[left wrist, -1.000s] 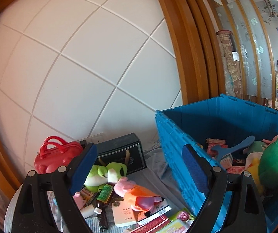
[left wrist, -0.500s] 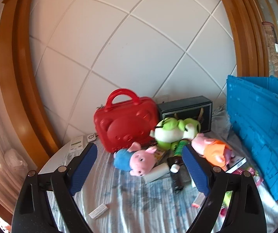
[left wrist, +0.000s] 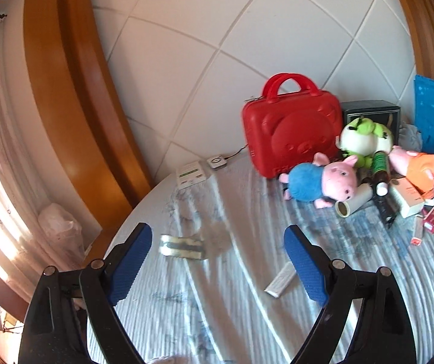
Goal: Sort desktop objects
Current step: 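Move both tools back over the remaining clutter on the bed, then grasp the white medicine leaflet box with the right tool while the left grasps the foil blister pack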
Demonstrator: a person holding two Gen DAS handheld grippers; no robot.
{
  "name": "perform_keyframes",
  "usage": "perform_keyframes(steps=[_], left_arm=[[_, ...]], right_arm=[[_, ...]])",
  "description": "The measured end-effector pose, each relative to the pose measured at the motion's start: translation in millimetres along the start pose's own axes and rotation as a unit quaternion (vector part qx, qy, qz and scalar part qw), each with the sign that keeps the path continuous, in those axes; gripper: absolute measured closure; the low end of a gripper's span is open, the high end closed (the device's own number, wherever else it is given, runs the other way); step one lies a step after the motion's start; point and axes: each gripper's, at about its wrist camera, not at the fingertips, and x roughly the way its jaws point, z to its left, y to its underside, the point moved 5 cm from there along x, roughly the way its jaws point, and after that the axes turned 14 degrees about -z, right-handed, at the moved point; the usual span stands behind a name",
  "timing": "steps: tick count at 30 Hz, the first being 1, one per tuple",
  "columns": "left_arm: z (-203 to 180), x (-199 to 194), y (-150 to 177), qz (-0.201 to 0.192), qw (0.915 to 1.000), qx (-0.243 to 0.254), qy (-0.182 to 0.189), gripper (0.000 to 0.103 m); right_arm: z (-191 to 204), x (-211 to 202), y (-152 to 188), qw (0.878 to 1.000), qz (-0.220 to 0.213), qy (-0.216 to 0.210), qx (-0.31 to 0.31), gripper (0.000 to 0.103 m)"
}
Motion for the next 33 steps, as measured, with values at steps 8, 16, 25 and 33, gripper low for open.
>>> perform_keyframes(steps=[8, 16, 25, 33], left_arm=[[87.8, 13.3, 43.5, 0.015, 0.9997, -0.015, -0.01, 0.013], [149.5, 75.3, 64.5, 0.013, 0.9902, 0.003, 0.139, 0.014], [164.9, 155.2, 78.1, 0.036, 0.9563, 0.073, 0.281, 0.014], [137.2, 194.4, 96.3, 0.047, 0.9223, 0.145, 0.355, 0.014]], right_arm=[[38.1, 22.0, 24.8, 0.999, 0.032, 0.015, 0.028, 0.0], [97.0, 60.2, 38.4, 0.989, 0.022, 0.112, 0.093, 0.0], [150.7, 90.4, 62.1, 0.972, 0.065, 0.185, 0.133, 0.0], [137.1, 134.3, 81.8, 0.956, 0.115, 0.21, 0.171, 0.001]])
